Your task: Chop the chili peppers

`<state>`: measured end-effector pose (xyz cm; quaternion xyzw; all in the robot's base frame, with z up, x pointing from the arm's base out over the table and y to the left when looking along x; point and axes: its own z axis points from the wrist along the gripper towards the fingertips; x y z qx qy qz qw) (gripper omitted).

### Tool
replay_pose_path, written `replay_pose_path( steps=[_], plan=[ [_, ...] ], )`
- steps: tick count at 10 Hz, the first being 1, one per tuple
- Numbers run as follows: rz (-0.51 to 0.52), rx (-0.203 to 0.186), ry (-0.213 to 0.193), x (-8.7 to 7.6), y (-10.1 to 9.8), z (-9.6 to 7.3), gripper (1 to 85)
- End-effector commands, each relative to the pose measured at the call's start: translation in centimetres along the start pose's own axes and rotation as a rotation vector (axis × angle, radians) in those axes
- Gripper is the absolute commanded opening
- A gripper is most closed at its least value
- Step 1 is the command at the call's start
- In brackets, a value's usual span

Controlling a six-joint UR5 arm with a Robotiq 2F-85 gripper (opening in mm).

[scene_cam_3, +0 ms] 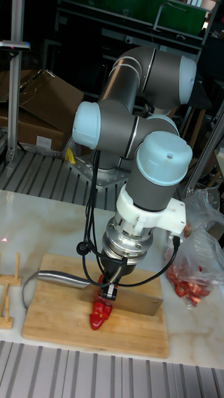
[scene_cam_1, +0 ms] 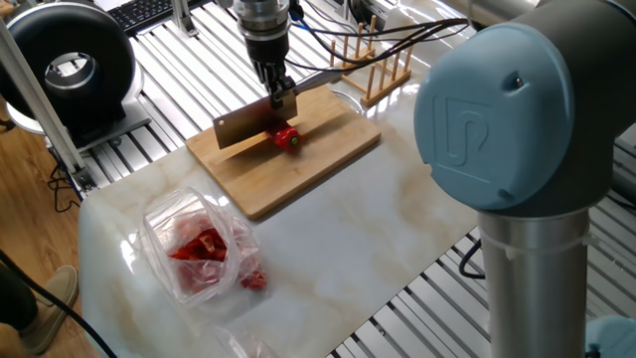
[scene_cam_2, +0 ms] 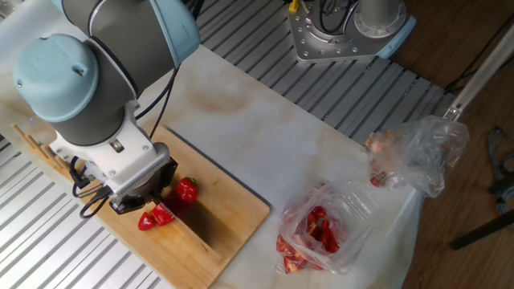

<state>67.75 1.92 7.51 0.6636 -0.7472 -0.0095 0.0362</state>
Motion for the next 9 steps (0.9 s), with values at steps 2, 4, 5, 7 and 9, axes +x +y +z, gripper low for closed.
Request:
replay_pose_path(
  steps=[2,4,5,7,9],
  plan=[
    [0.009,0.009,0.016,0.82,-0.13,0.15,1.3],
    [0.007,0.012,0.036,1.33,-0.18,0.14,1.3],
    [0.008,0.013,0.044,1.47,-0.15,0.19,1.3],
    [0.016,0.015,0.048,1.26,0.03,0.43,1.3],
    [0.011,0.016,0.045,1.05,0.08,0.5,1.3]
  ],
)
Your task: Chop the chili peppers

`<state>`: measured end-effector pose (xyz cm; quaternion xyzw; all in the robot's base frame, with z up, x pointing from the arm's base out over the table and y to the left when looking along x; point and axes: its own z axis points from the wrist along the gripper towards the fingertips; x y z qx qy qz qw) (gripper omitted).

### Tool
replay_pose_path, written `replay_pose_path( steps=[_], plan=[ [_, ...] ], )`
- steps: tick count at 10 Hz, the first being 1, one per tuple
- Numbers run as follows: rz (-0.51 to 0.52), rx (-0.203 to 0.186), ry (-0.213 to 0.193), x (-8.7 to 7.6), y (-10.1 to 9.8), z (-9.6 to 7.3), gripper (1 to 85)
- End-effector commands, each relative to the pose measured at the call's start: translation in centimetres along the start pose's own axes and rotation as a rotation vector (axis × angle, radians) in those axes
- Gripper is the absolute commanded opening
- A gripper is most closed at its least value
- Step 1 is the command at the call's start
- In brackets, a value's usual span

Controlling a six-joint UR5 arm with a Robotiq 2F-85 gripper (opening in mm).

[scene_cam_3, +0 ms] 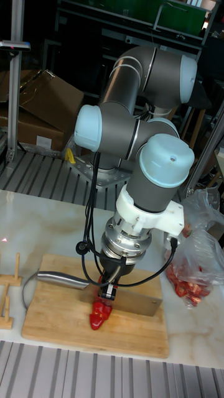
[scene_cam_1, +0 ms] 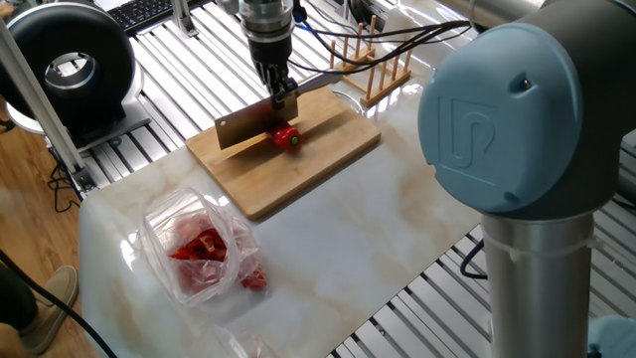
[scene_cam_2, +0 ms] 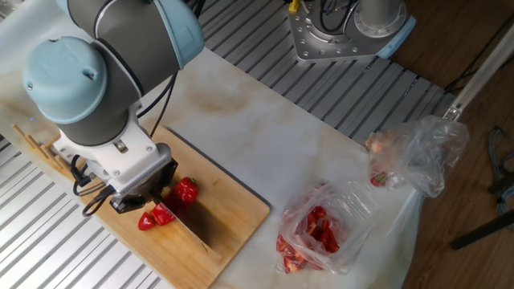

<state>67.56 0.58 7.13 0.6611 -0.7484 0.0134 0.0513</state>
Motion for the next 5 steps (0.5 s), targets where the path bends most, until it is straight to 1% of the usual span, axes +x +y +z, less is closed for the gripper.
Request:
replay_pose_path(
  steps=[1,3,4,5],
  plan=[
    [0.004,0.002,-0.008,-0.4,0.2,0.1,1.3],
    [0.006,0.003,-0.011,-0.8,0.2,0.1,1.3],
    [0.003,-0.002,-0.024,-1.2,0.2,-0.2,1.3],
    [0.001,-0.002,-0.029,-1.5,0.1,-0.5,1.3]
  ],
)
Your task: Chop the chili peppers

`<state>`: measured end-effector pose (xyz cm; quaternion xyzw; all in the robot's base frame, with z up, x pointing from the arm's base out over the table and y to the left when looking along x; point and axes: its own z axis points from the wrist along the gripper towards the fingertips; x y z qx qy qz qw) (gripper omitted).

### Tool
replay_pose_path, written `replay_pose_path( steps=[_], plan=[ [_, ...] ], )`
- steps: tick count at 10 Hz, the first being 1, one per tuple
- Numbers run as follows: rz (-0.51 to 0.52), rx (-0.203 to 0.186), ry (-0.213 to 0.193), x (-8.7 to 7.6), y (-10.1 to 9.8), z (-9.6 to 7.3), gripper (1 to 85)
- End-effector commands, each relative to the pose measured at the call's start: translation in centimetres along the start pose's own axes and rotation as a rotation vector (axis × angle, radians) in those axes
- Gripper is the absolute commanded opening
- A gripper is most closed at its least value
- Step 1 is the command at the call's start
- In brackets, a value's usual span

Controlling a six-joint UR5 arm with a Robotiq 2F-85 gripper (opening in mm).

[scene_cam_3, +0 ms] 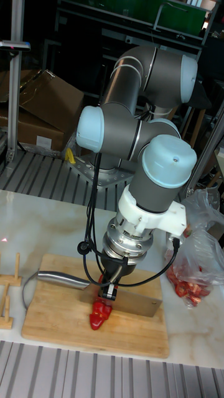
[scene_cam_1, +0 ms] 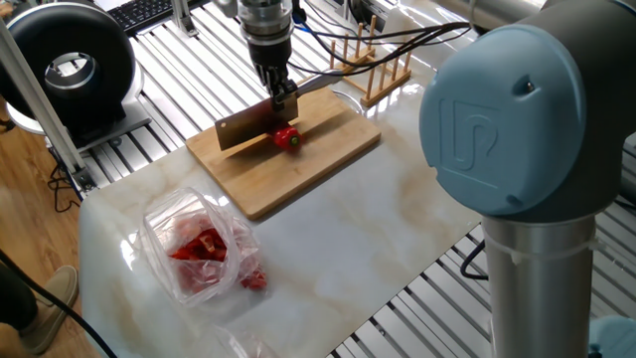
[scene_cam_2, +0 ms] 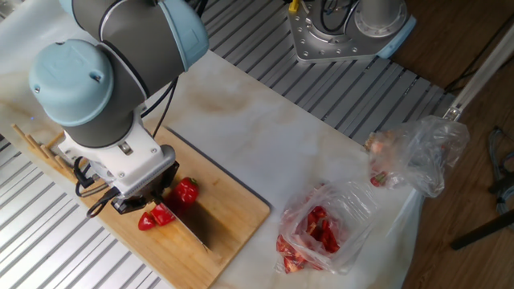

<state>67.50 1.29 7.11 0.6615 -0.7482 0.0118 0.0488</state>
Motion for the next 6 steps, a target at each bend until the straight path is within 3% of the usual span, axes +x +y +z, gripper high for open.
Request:
replay_pose_path(
  steps=[1,6],
  plan=[
    [0.001,-0.001,-0.029,-1.16,-0.13,-0.47,1.3],
    [-0.011,-0.003,-0.061,-1.45,-0.13,-0.45,1.3]
  ],
)
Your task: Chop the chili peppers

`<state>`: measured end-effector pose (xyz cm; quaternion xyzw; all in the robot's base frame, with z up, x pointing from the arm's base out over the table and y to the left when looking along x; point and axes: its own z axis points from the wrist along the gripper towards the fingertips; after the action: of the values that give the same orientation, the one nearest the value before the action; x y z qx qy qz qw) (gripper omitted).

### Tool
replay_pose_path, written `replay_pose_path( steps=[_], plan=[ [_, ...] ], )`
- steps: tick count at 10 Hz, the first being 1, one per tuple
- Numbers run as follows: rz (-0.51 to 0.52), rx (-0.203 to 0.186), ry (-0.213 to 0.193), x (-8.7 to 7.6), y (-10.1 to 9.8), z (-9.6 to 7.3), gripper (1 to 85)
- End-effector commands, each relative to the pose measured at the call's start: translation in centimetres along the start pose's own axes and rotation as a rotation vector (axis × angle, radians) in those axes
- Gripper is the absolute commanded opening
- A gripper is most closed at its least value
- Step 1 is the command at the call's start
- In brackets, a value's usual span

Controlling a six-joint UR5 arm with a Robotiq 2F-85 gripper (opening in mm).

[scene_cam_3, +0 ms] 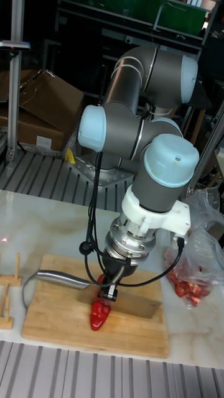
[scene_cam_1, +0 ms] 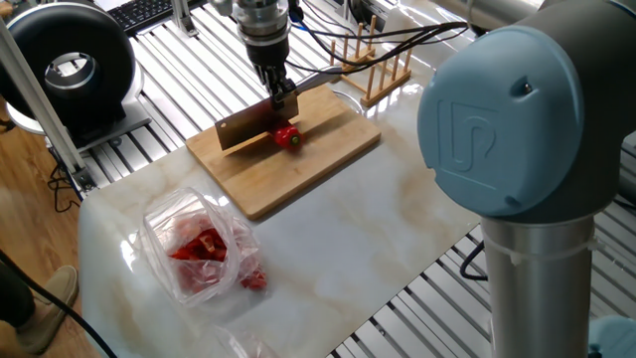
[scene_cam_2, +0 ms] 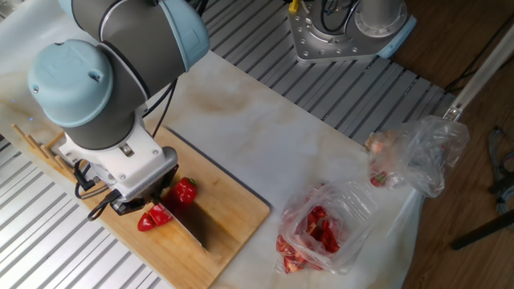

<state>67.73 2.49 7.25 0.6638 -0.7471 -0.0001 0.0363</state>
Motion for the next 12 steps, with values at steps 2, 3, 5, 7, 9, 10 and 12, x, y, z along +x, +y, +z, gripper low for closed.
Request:
replay_pose_path(
  steps=[2,3,5,7,9,10,12],
  plan=[
    [-0.006,0.002,-0.032,-0.27,-0.2,-0.14,1.3],
    [-0.004,0.006,-0.03,-0.12,-0.25,0.01,1.3],
    [-0.004,0.008,-0.036,-0.02,-0.18,0.25,1.3],
    [-0.002,0.008,-0.034,-0.11,-0.07,0.36,1.3],
    [-0.002,0.012,-0.038,-0.33,-0.16,0.33,1.3],
    [-0.006,0.012,-0.044,-0.53,-0.12,0.33,1.3],
    [-0.008,0.012,-0.053,-0.8,-0.11,0.23,1.3]
  ],
)
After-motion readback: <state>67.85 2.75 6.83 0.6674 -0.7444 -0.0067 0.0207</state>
